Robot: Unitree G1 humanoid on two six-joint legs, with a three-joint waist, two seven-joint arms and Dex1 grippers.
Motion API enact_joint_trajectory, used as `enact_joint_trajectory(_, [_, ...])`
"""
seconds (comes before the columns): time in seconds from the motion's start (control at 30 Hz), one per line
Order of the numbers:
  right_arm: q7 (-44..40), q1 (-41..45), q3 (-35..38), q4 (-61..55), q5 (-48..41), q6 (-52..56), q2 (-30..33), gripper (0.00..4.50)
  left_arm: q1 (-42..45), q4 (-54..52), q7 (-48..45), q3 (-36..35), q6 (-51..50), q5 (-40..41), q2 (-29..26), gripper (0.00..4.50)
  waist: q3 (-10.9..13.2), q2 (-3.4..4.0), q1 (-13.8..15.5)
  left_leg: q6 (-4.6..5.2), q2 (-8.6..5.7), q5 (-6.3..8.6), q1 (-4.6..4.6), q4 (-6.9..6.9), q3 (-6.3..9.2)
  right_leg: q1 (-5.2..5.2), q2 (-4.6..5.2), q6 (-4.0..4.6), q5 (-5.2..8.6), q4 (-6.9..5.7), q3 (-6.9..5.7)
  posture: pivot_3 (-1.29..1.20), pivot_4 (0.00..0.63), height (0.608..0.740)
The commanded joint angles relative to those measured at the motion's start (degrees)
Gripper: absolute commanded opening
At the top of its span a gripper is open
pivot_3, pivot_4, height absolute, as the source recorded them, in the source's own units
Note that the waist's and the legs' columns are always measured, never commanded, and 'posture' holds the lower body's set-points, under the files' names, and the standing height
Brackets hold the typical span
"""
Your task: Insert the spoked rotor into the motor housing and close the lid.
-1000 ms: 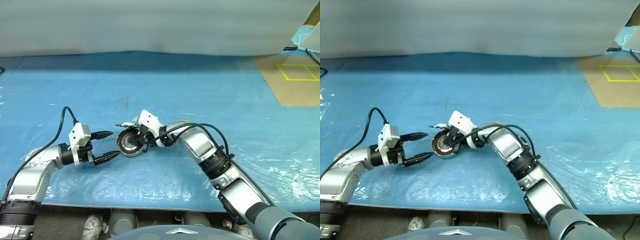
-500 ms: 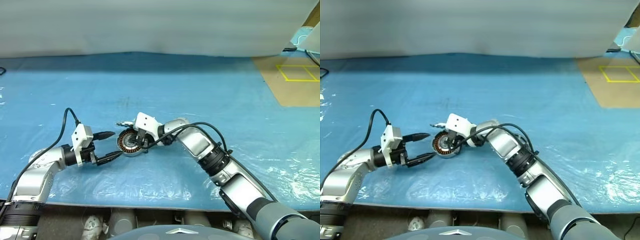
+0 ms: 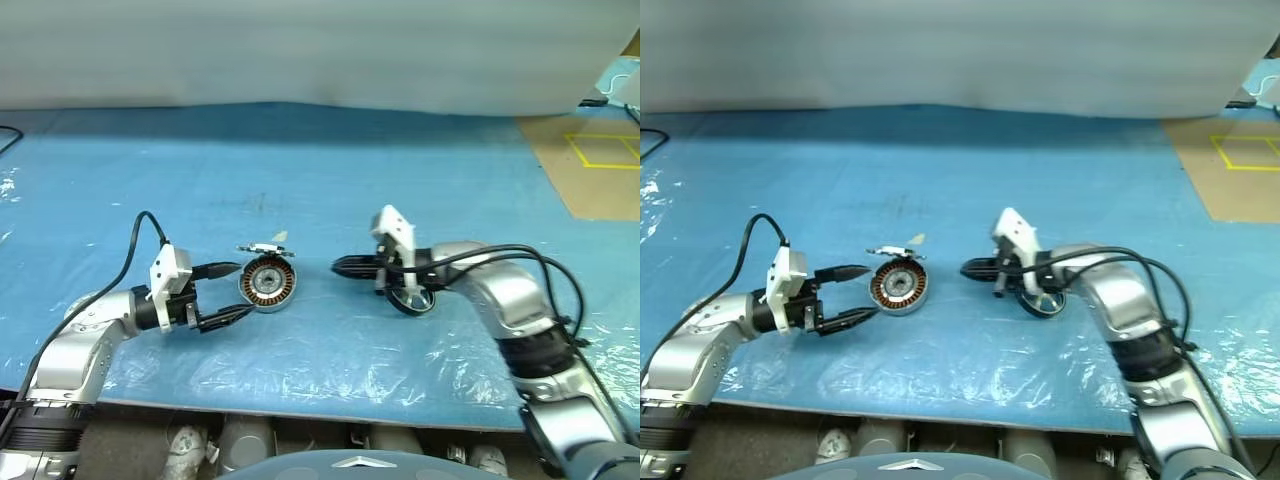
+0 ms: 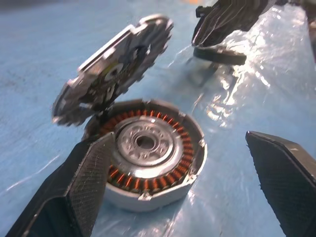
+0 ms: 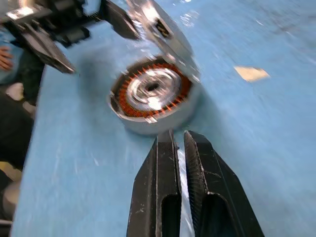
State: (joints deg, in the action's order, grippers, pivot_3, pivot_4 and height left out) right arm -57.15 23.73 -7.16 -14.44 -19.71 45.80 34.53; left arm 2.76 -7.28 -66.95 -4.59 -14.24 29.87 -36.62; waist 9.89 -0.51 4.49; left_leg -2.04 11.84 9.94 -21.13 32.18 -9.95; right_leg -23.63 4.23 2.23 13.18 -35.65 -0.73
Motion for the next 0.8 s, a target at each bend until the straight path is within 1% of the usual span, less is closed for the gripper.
enact_joint_trajectory(0.03, [-1.1, -1.4, 7.7, -5.1, -3.2, 0.4, 6.2, 0.28, 0.9, -5.2, 0.2, 1.1, -1.7, 2.4, 0.7, 4.50, 0.0, 0.00, 0.1, 0.00, 0.01, 0.00, 0.02, 0.00, 0.00, 0.01, 0.00, 0.00, 0.00, -0.01, 0.01, 0.00, 0.150, 0.740])
enact_joint_trajectory(0.07, [-1.5, -1.7, 8.5, -5.3, -3.3, 0.0, 8.0, 0.28, 1.0, -5.5, 0.2, 1.4, -2.0, 2.5, 0.8, 4.50, 0.0, 0.00, 0.1, 0.01, 0.01, 0.00, 0.04, 0.00, 0.00, 0.01, -0.01, 0.00, 0.00, -0.01, 0.01, 0.00, 0.150, 0.740])
enact_joint_trajectory(0.17, [-2.9, -2.7, 11.0, -4.3, -3.6, -2.9, 11.9, 0.84, 1.2, -4.0, -0.7, 2.5, -1.5, 2.0, 1.2, 4.50, 0.0, 0.02, -0.2, 0.01, 0.00, 0.01, 0.13, -0.02, -0.01, 0.04, -0.08, -0.01, 0.01, -0.02, 0.01, 0.00, 0.150, 0.740])
enact_joint_trajectory(0.23, [-4.5, -3.3, 10.2, -3.4, -2.4, -4.9, 15.0, 1.46, 1.4, -3.3, -1.6, 3.7, -0.6, 1.1, 1.2, 4.50, 0.0, 0.04, -0.4, 0.02, 0.00, 0.01, 0.13, -0.02, -0.02, 0.03, -0.08, -0.01, 0.01, -0.02, 0.01, 0.00, 0.150, 0.740])
enact_joint_trajectory(0.33, [-6.6, -5.2, 8.2, -3.3, 0.8, -10.5, 19.0, 2.52, 2.8, -3.4, -1.3, 4.5, -1.4, 1.6, 1.9, 4.50, 0.0, 0.04, -0.3, 0.05, 0.00, 0.02, 0.06, -0.03, -0.02, 0.01, -0.06, -0.01, 0.01, 0.05, 0.01, 0.00, 0.150, 0.740])
enact_joint_trajectory(0.4, [-6.9, -6.6, 5.8, -3.3, 4.3, -14.2, 21.3, 3.17, 3.5, -2.9, -1.4, 4.9, -1.1, 1.3, 2.2, 4.50, 0.0, 0.04, -0.2, 0.06, 0.01, 0.03, 0.03, -0.02, -0.02, 0.02, -0.04, -0.01, 0.01, 0.08, 0.01, 0.00, 0.150, 0.740])
enact_joint_trajectory(0.47, [-8.1, -8.7, 3.2, -3.8, 8.8, -20.8, 24.2, 3.17, 3.8, -2.5, -1.6, 5.2, -0.9, 1.1, 2.3, 4.50, 0.0, 0.04, -0.1, 0.08, 0.01, 0.04, 0.03, -0.02, -0.01, 0.02, -0.05, -0.01, 0.01, 0.07, -0.01, 0.00, 0.150, 0.740])
enact_joint_trajectory(0.5, [-8.7, -9.4, 2.7, -4.2, 9.2, -22.1, 24.8, 3.17, 3.9, -2.3, -1.7, 5.3, -0.8, 1.0, 2.3, 4.50, 0.0, 0.05, -0.1, 0.09, 0.01, 0.04, 0.03, -0.02, -0.01, 0.02, -0.05, -0.01, 0.01, 0.07, -0.01, 0.00, 0.150, 0.740])
enact_joint_trajectory(0.57, [-9.4, -9.7, 2.3, -4.4, 9.3, -23.3, 25.3, 3.17, 4.1, -2.1, -1.8, 5.4, -0.7, 0.8, 2.2, 4.50, 0.0, 0.04, -0.4, 0.18, 0.01, 0.10, 0.03, -0.02, -0.01, 0.02, -0.05, -0.02, 0.01, 0.08, -0.01, 0.00, 0.150, 0.740])
enact_joint_trajectory(0.67, [-10.5, -9.6, 0.9, -2.4, 12.0, -27.7, 26.2, 3.17, 4.3, -1.5, -1.9, 5.3, -0.6, 0.5, 2.4, 4.50, 0.0, 0.05, -0.5, 0.26, 0.01, 0.14, 0.04, -0.02, -0.01, 0.00, -0.05, -0.02, 0.01, 0.05, 0.00, 0.00, 0.150, 0.740])
enact_joint_trajectory(0.8, [-11.2, -7.9, -1.0, 0.7, 13.8, -30.6, 25.4, 3.17, 4.3, 1.7, -2.9, 6.0, 2.5, -1.9, 2.3, 4.50, 0.0, 0.05, -0.4, 0.27, 0.01, 0.14, 0.05, 0.02, -0.01, 0.03, -0.04, -0.02, 0.01, 0.05, 0.00, 0.00, 0.150, 0.740])
